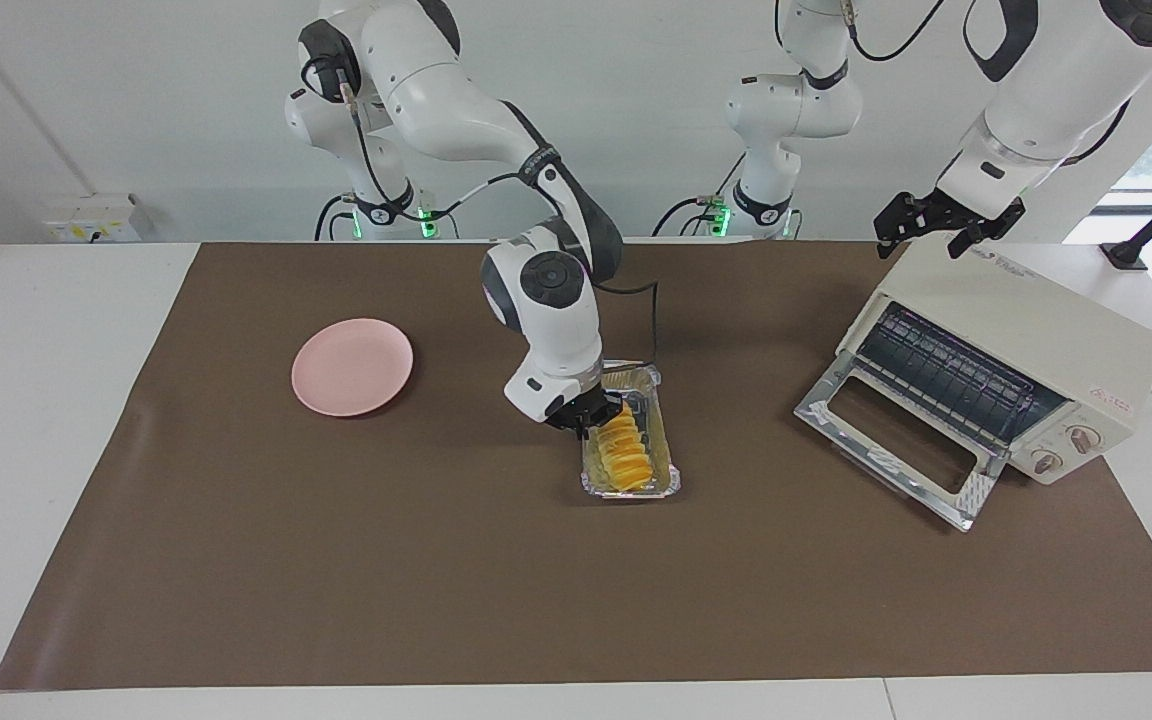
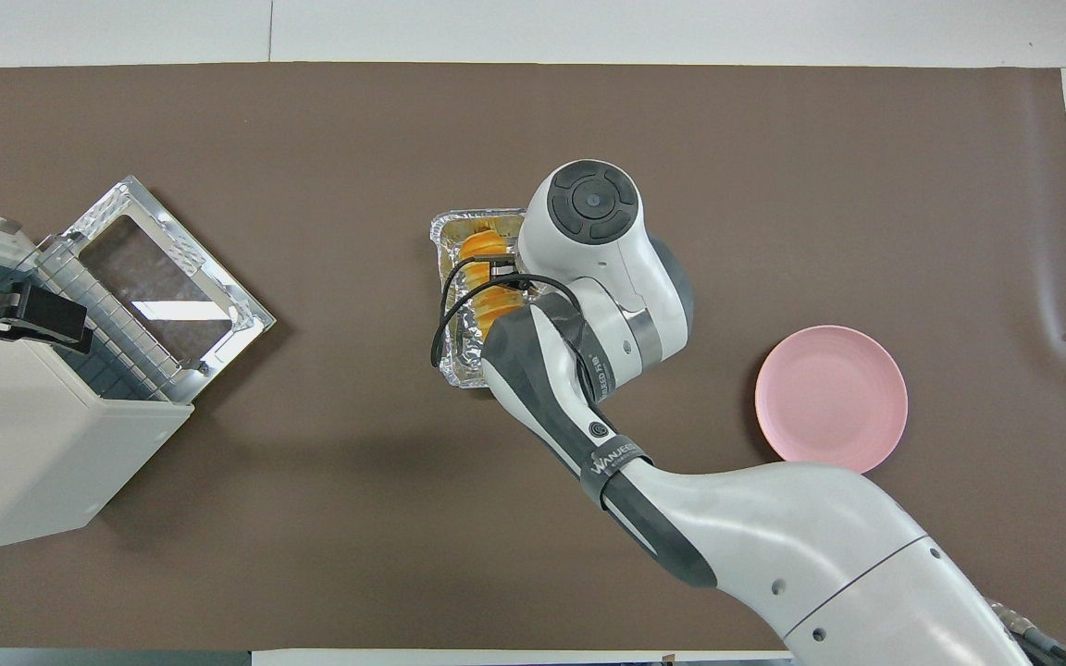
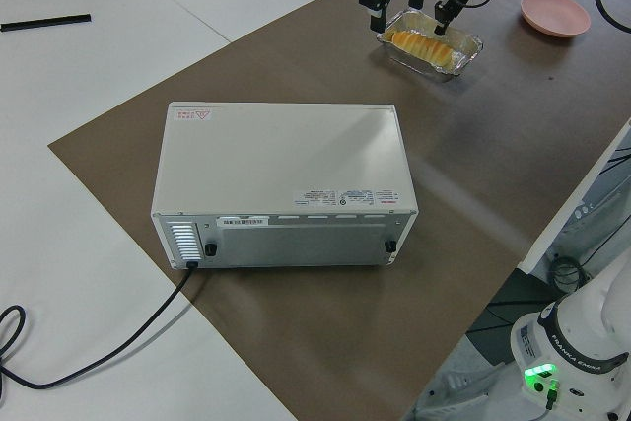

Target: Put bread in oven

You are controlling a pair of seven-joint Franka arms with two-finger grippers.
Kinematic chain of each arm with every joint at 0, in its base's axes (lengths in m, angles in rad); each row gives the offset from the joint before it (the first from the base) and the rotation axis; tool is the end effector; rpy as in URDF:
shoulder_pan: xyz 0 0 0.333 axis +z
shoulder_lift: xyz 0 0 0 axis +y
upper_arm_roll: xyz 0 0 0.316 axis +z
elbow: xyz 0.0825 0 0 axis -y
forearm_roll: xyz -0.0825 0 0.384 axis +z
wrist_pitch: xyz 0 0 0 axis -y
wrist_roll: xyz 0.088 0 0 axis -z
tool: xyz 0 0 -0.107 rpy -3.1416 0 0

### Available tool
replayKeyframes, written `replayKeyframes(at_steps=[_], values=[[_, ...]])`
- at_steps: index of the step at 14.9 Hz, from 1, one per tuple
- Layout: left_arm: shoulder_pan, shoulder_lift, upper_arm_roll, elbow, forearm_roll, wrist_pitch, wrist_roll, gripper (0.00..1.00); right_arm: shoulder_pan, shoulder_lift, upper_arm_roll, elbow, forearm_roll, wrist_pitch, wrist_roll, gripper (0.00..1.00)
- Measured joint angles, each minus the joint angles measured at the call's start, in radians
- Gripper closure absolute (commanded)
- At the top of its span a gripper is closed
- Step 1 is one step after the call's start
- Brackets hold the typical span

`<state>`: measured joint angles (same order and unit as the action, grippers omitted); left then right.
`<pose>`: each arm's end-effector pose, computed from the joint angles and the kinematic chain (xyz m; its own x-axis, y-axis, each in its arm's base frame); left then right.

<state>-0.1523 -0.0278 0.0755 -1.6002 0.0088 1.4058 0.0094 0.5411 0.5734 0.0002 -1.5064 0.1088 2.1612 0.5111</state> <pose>0.5254 -0.0388 0.6129 0.9826 -0.0840 -0.1660 -0.0860 -0.9963 -0.0051 0.6087 0.3710 0.3393 0.9994 -0.0281 0.0220 -0.0252 -0.9923 -0.1212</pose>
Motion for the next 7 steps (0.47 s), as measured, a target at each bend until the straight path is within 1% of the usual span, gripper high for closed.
replayKeyframes(at_steps=[5, 7], values=[[0.0, 0.0, 0.0, 0.0, 0.0, 0.0, 0.0, 0.0, -0.003, -0.012, -0.007, -0.002, 0.0, -0.004, 0.0, 0.0], [0.0, 0.0, 0.0, 0.0, 0.0, 0.0, 0.0, 0.0, -0.011, -0.02, -0.015, 0.003, 0.0, -0.028, 0.0, 0.0]])
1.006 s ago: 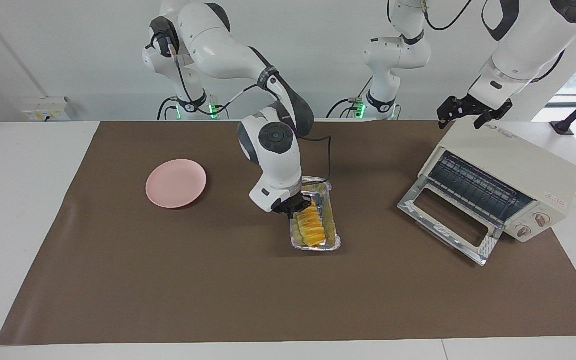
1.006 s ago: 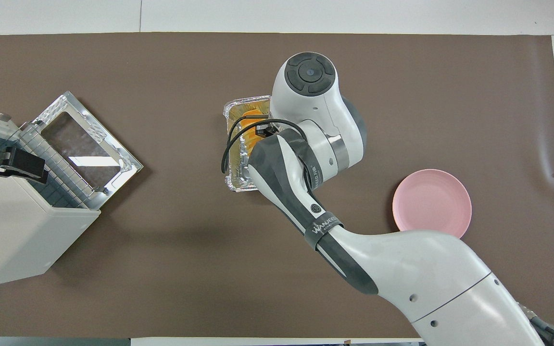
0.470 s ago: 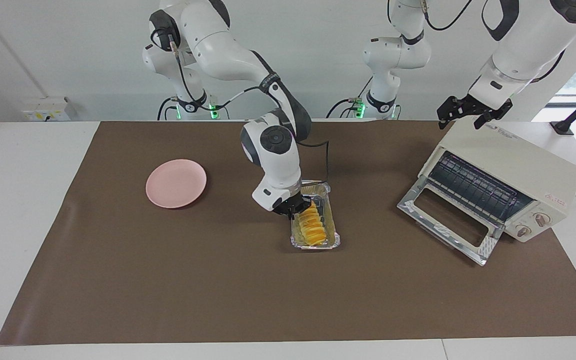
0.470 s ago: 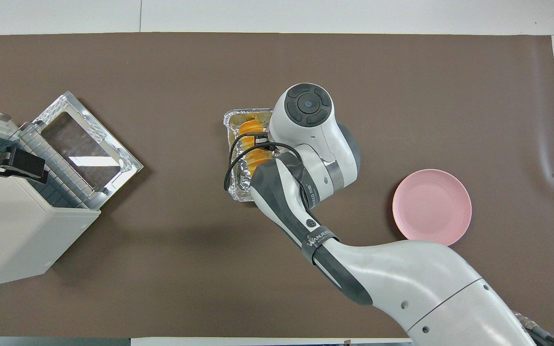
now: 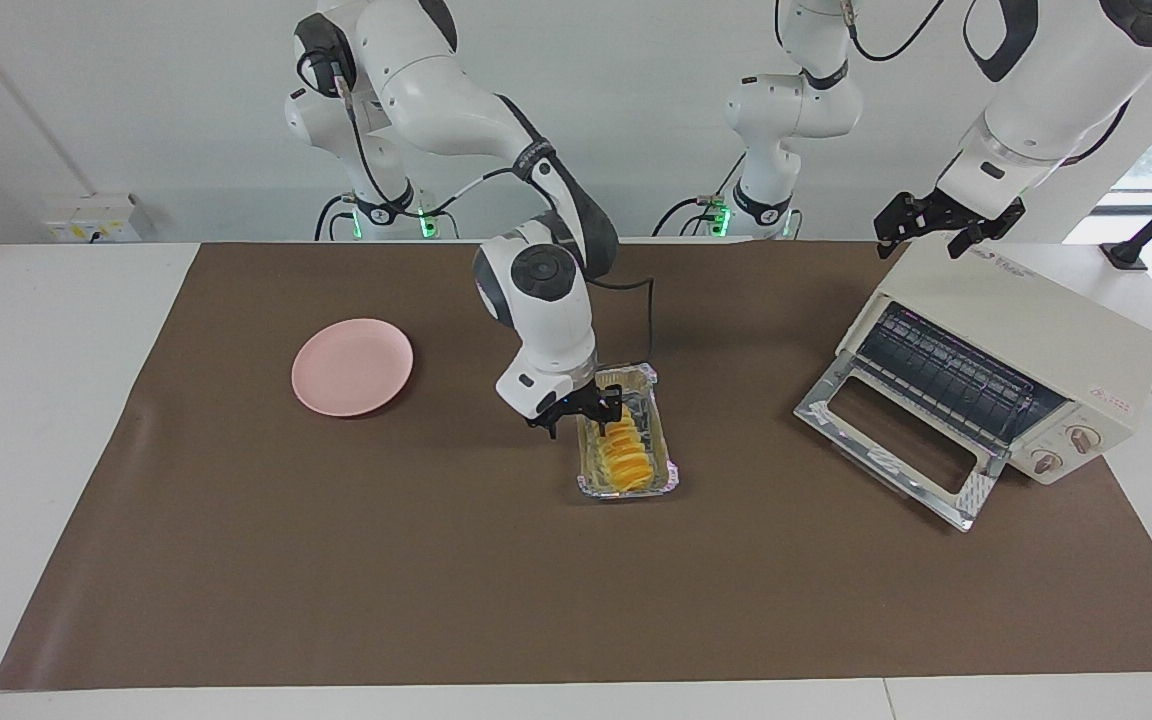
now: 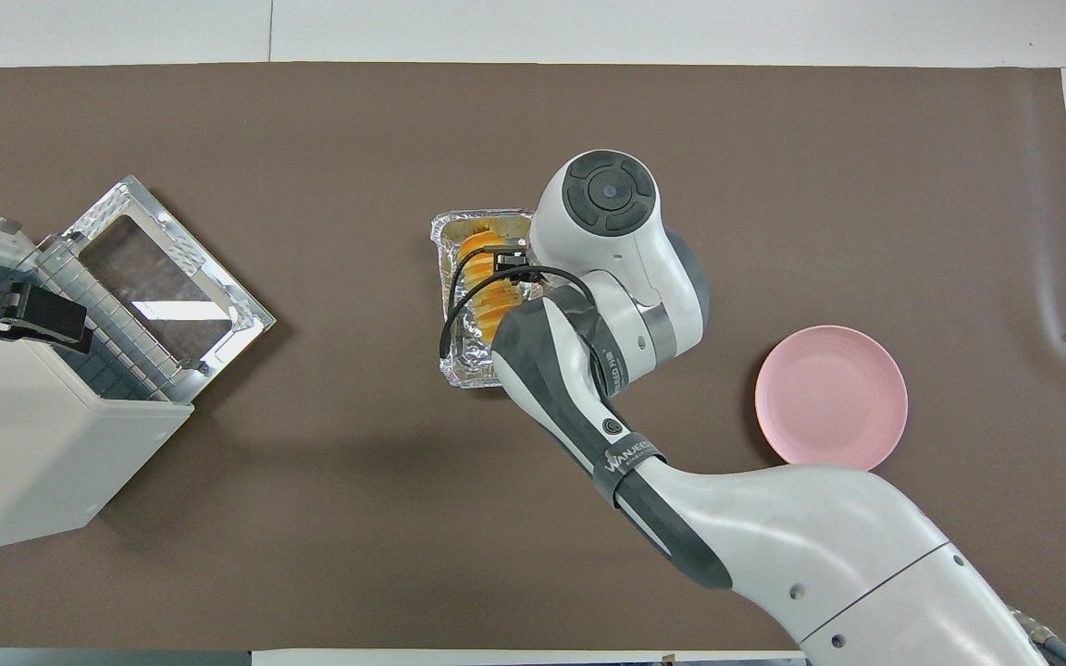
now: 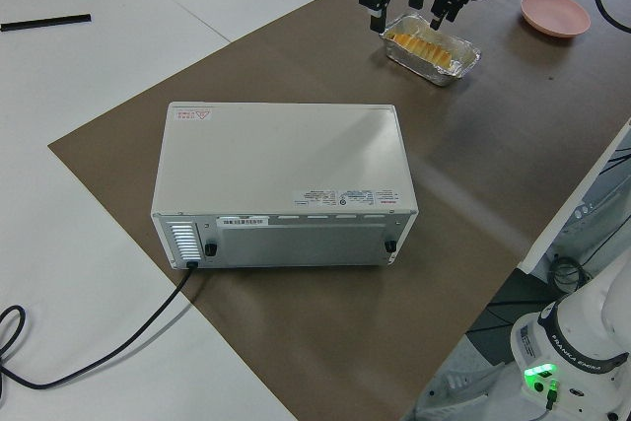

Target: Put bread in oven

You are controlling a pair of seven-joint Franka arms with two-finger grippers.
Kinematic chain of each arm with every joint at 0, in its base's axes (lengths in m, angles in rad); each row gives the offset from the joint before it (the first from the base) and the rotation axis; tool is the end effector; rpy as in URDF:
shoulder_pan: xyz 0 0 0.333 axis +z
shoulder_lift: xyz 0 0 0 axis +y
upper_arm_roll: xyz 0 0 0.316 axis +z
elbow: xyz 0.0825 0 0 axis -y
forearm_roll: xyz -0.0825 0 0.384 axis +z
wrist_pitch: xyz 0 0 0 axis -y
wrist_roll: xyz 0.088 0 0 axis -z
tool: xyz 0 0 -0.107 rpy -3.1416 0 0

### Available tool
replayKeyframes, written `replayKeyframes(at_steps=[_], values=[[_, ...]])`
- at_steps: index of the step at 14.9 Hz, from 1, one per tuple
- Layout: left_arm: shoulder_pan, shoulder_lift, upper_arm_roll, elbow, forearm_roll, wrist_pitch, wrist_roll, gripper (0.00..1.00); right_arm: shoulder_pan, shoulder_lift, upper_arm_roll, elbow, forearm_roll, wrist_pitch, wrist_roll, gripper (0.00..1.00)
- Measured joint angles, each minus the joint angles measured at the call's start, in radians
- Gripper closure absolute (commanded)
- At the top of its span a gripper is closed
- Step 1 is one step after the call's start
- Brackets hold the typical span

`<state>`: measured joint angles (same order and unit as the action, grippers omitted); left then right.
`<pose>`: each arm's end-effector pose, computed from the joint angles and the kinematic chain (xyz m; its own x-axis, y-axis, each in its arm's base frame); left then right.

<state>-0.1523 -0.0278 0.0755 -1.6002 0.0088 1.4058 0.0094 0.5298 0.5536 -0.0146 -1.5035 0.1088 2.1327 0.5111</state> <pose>0.5254 -0.0388 0.6129 0.9826 -0.0840 -0.1660 -0.0860 -0.9963 -0.0051 0.6149 0.3556 0.3521 0.9986 -0.0491 0.0207 -0.0465 -0.9925 -0.1129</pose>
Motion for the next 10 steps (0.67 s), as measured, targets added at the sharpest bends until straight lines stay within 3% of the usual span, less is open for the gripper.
replayKeyframes(at_steps=[5, 10], values=[[0.0, 0.0, 0.0, 0.0, 0.0, 0.0, 0.0, 0.0, -0.103, -0.092, -0.018, 0.013, -0.013, -0.113, -0.02, 0.0], [0.0, 0.0, 0.0, 0.0, 0.0, 0.0, 0.0, 0.0, -0.308, -0.219, -0.023, 0.013, -0.013, -0.257, -0.292, 0.0]])
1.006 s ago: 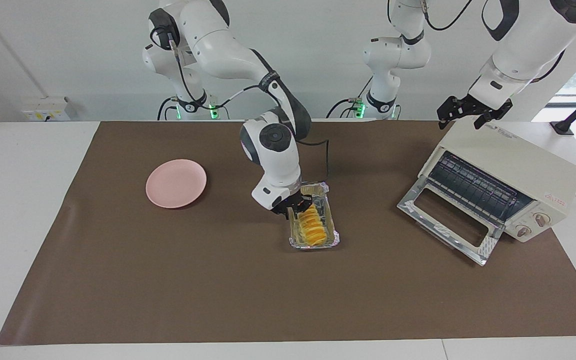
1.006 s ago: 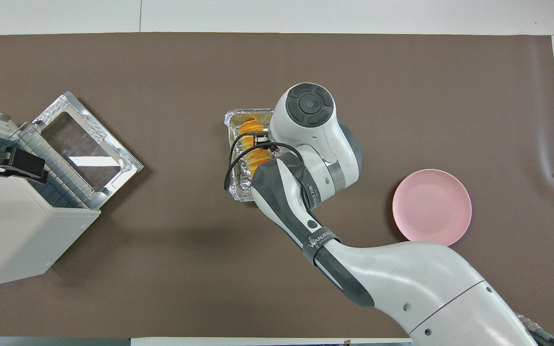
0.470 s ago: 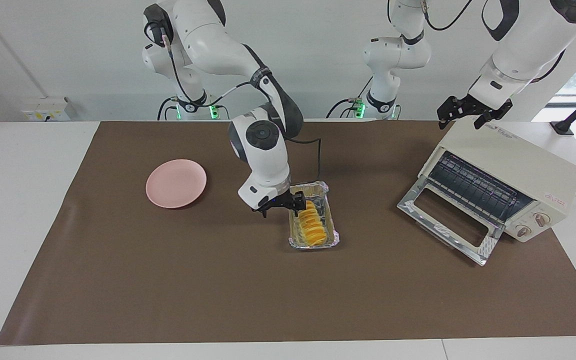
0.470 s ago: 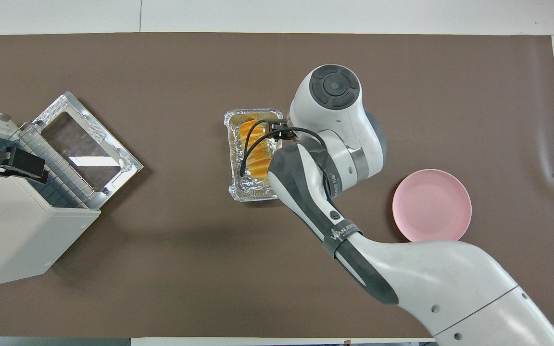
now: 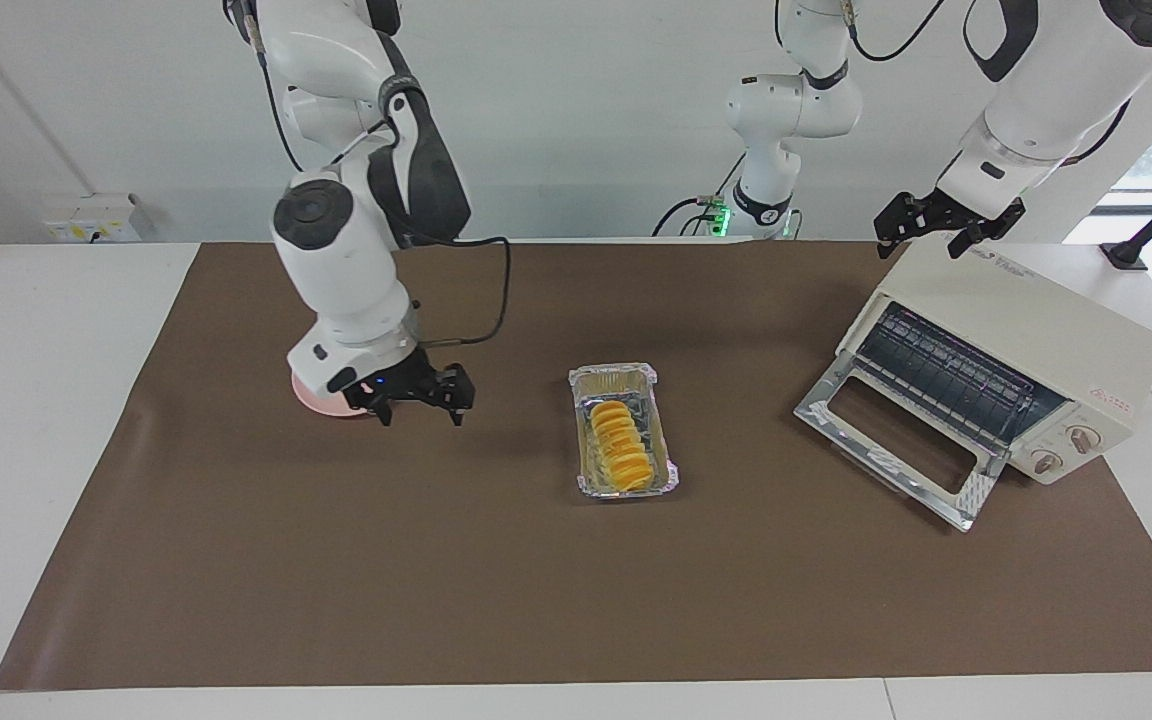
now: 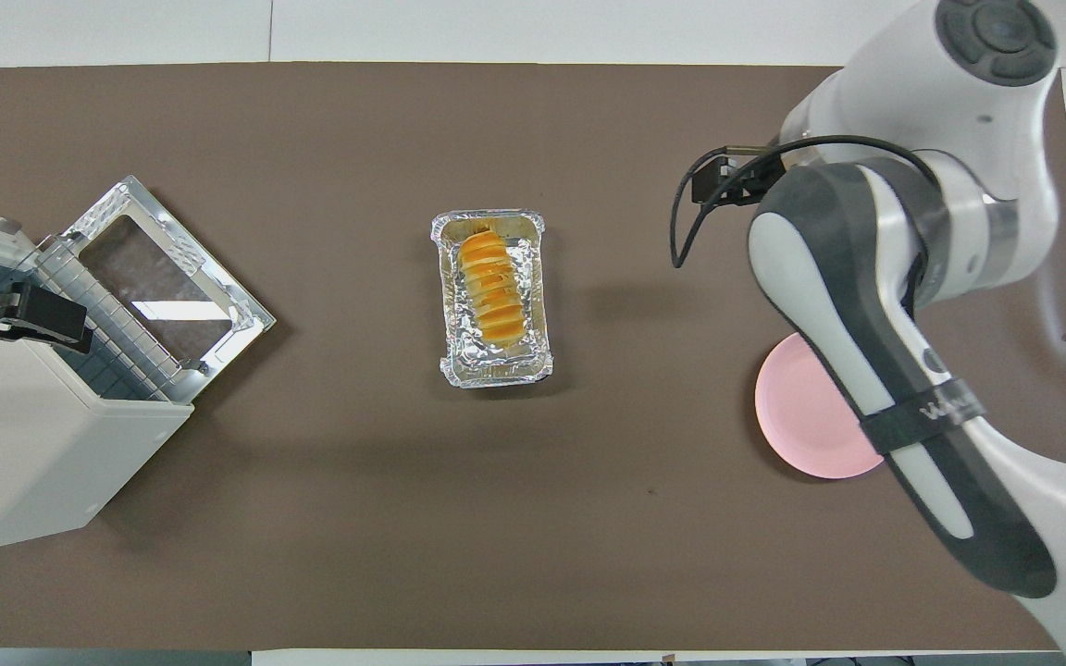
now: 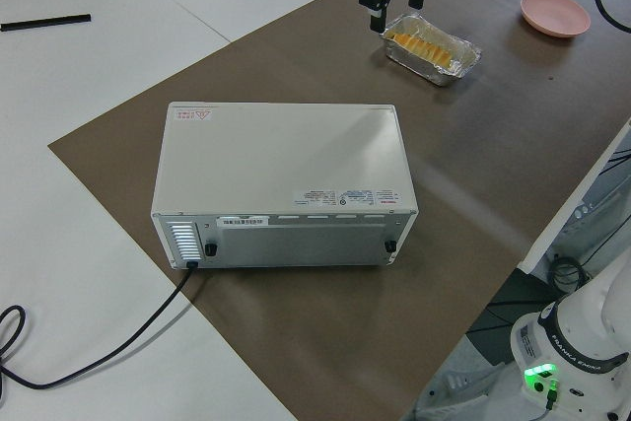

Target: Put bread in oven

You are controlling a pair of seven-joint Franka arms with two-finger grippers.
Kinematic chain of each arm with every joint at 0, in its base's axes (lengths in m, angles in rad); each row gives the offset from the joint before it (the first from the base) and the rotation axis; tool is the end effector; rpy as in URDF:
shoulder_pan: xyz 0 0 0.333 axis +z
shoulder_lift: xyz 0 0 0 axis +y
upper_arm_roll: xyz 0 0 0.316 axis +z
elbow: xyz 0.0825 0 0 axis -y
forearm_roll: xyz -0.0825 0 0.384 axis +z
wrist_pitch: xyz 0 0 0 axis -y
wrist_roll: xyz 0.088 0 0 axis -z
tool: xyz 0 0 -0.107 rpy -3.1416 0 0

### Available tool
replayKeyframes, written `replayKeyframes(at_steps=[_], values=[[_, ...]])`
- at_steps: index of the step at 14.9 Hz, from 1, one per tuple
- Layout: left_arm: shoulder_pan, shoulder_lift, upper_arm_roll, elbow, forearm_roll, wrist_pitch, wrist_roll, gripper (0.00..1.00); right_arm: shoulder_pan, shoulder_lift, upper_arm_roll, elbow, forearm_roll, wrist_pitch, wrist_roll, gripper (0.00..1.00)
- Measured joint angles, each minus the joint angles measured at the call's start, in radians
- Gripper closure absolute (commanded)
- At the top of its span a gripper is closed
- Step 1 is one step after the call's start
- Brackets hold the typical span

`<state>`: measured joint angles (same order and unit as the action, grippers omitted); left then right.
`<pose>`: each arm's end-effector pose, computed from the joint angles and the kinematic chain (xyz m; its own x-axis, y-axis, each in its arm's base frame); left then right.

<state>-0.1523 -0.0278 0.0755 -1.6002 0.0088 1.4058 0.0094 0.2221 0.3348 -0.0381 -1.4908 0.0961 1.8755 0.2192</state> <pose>0.5254 -0.0388 0.6129 0.9826 -0.0840 -0.1660 -0.0860 -0.9963 -0.0051 0.6542 0.1325 0.4853 0.9977 -0.0606 0.0305 -0.0577 -0.9943 -0.0891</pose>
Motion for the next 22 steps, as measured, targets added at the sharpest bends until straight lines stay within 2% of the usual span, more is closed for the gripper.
replayKeyframes(at_steps=[7, 12, 15, 17, 22], values=[[0.0, 0.0, 0.0, 0.0, 0.0, 0.0, 0.0, 0.0, -0.155, -0.097, 0.0, -0.001, 0.0, -0.095, -0.226, 0.0], [0.0, 0.0, 0.0, 0.0, 0.0, 0.0, 0.0, 0.0, -0.236, -0.175, -0.001, 0.0, 0.0, -0.241, -0.391, 0.0], [0.0, 0.0, -0.001, 0.0, 0.0, 0.0, 0.0, 0.0, -0.266, -0.233, -0.001, -0.001, -0.01, -0.342, -0.429, 0.0], [-0.001, 0.0, -0.007, 0.0, -0.001, 0.0, 0.0, 0.0, -0.269, -0.263, -0.001, -0.003, -0.067, -0.389, -0.485, 0.0], [-0.015, 0.0, -0.052, 0.0, -0.002, 0.025, 0.0, 0.0, -0.269, -0.316, 0.0, -0.033, -0.113, -0.417, -0.52, 0.0]])
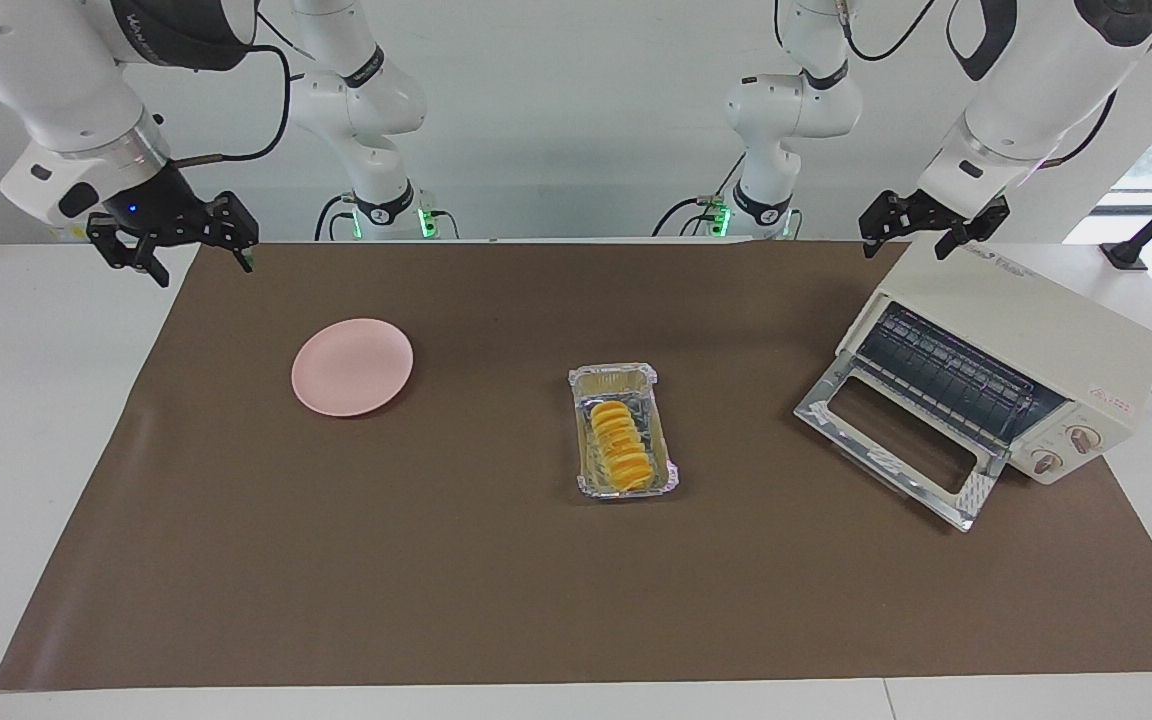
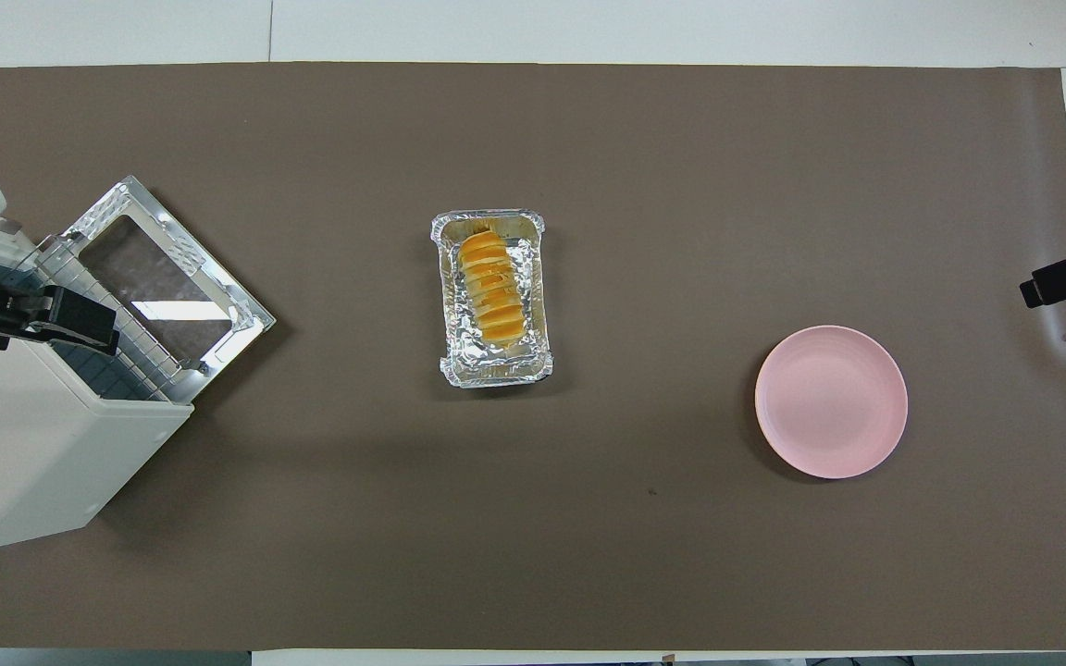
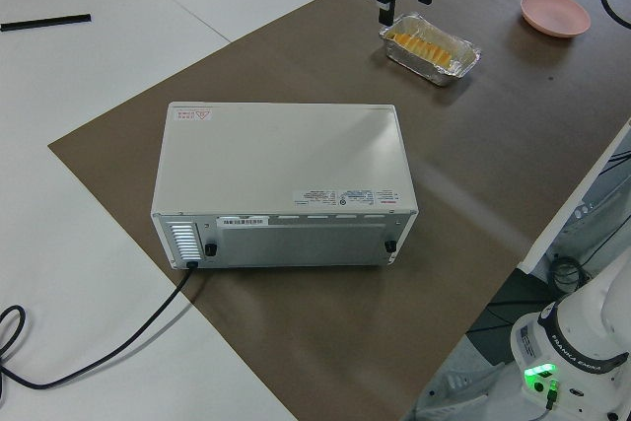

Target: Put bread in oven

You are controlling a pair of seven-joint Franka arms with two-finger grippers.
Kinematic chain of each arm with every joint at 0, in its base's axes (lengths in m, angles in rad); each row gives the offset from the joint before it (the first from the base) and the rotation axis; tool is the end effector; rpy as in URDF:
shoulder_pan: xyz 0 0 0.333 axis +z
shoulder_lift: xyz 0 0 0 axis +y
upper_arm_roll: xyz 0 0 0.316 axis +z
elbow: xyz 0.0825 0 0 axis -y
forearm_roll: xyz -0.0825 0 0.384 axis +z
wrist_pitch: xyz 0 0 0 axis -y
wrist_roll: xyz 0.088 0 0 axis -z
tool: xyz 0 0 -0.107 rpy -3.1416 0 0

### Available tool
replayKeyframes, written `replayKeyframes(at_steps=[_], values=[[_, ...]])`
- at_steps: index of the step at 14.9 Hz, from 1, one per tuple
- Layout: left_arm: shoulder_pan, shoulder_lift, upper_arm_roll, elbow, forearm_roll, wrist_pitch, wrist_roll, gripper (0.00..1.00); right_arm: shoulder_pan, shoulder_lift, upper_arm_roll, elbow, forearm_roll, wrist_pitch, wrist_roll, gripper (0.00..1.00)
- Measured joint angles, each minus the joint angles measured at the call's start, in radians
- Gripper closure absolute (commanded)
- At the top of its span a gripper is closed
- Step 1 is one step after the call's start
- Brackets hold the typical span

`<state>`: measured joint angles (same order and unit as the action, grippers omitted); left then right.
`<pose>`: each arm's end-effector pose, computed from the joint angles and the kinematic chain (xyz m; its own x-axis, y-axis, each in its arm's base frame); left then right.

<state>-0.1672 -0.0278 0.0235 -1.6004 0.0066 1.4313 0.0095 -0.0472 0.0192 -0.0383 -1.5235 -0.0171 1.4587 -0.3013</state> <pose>0.5246 -0.0749 0.6146 0.9785 -0.1504 -0.1409 -0.1525 -0.9883 -0.0046 0.5466 -0.0486 0.6266 0.9734 0.2125 -0.0854 0.2126 -0.9771 -0.0079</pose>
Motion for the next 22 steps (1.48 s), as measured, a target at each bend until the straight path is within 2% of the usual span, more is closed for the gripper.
replayKeyframes(at_steps=[3, 5, 7, 10, 12, 15, 17, 19, 21, 22], values=[[-0.081, 0.004, -0.012, -0.001, -0.016, 0.086, -0.028, 0.0, -0.001, -0.055, 0.0, -0.059, -0.003, -0.009, 0.0, 0.0], [-0.161, 0.043, -0.015, 0.016, -0.049, 0.114, -0.121, 0.0, -0.012, -0.073, 0.0, -0.079, -0.003, -0.008, 0.0, 0.0], [-0.257, 0.159, -0.018, 0.112, -0.061, 0.141, -0.258, 0.0, -0.024, -0.075, 0.0, -0.081, -0.003, -0.006, 0.0, 0.0], [-0.389, 0.403, -0.018, 0.309, -0.062, 0.23, -0.442, 0.0, -0.025, -0.075, 0.0, -0.082, -0.003, -0.006, 0.0, 0.0], [-0.444, 0.515, -0.017, 0.344, -0.062, 0.339, -0.487, 0.0, -0.025, -0.075, 0.0, -0.082, -0.003, -0.005, 0.0, 0.0], [-0.481, 0.616, -0.014, 0.343, -0.056, 0.45, -0.545, 0.0, -0.025, -0.075, 0.001, -0.082, -0.002, -0.005, 0.0, 0.0], [-0.5, 0.66, -0.013, 0.339, -0.039, 0.506, -0.598, 0.18, -0.025, -0.075, 0.001, -0.082, -0.002, -0.004, 0.0, 0.0], [-0.514, 0.674, -0.013, 0.321, -0.033, 0.522, -0.616, 0.42, -0.025, -0.075, 0.001, -0.082, -0.002, 0.0, 0.0, 0.0], [-0.525, 0.674, -0.012, 0.286, -0.032, 0.541, -0.623, 0.58, -0.025, -0.075, 0.001, -0.082, -0.002, 0.001, 0.0, 0.0], [-0.528, 0.674, -0.012, 0.272, -0.032, 0.552, -0.627, 0.6, -0.025, -0.075, 0.001, -0.083, -0.002, 0.001, 0.0, 0.0]])
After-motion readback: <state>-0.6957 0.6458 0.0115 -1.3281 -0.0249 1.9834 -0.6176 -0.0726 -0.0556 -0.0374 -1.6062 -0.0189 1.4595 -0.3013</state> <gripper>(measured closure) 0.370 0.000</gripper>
